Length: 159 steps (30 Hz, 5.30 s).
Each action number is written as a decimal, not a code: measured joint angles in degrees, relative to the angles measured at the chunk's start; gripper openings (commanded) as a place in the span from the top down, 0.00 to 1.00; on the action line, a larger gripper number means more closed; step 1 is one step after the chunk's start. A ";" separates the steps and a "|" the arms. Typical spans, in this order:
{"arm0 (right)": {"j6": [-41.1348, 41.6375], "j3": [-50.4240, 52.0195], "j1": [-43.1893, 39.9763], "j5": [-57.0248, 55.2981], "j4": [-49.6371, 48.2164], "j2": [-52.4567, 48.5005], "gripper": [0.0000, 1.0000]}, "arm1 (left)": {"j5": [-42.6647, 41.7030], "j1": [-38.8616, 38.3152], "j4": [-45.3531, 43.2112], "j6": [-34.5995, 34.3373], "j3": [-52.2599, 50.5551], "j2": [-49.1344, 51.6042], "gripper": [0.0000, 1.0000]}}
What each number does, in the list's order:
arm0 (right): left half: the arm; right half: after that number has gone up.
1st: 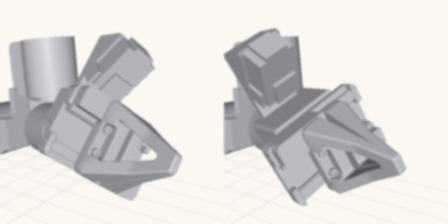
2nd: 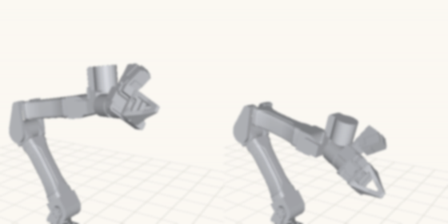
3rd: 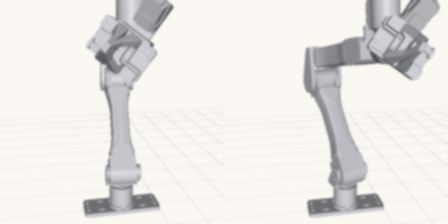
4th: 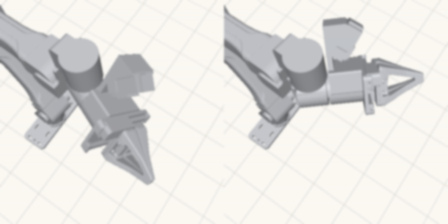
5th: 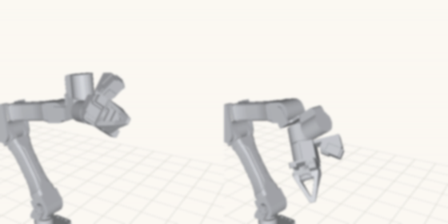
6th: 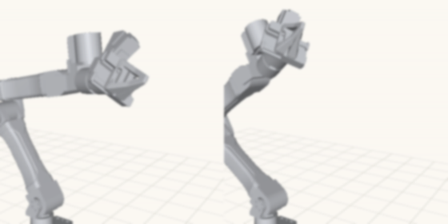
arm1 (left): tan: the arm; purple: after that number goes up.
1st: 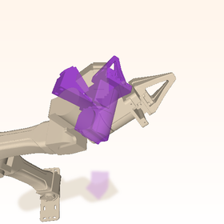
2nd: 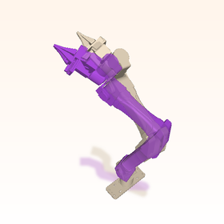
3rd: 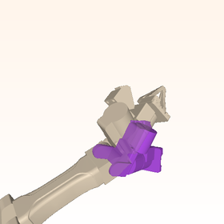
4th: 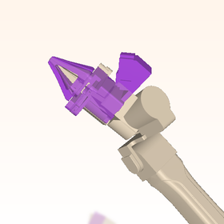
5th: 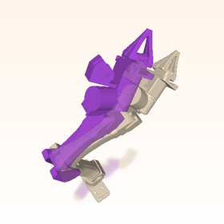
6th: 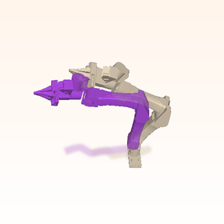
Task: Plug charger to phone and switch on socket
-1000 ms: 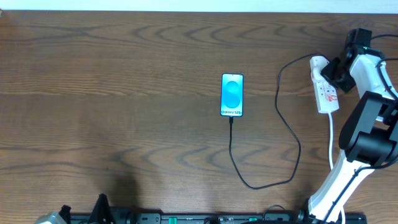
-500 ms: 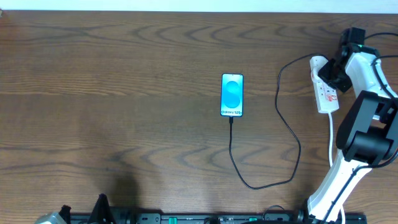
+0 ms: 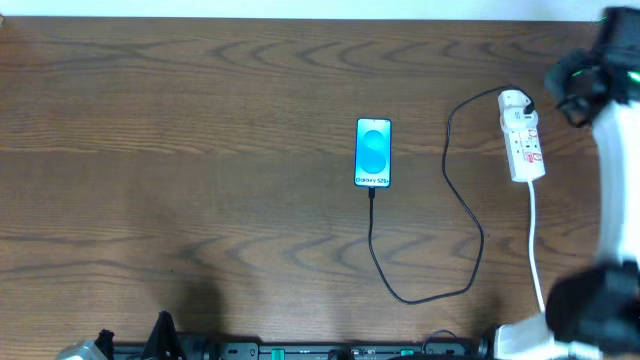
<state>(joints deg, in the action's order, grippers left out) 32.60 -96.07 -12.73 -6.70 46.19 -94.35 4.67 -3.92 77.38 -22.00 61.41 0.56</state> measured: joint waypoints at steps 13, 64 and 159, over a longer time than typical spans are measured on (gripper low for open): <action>-3.65 -0.57 0.00 3.50 -4.33 26.84 0.99 | 0.00 0.00 -0.02 -0.02 0.00 0.00 0.04; -8.37 -0.50 12.13 13.27 -2.16 36.37 0.91 | 0.57 0.00 -76.19 2.99 -60.19 0.11 0.04; -17.31 44.65 9.16 6.51 -35.23 94.07 0.01 | 0.39 0.00 -75.97 3.02 -60.08 1.60 0.04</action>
<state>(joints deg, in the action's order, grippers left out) 15.29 -51.42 -3.57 -0.19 10.96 -0.27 5.06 -3.92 1.41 -18.98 1.32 2.15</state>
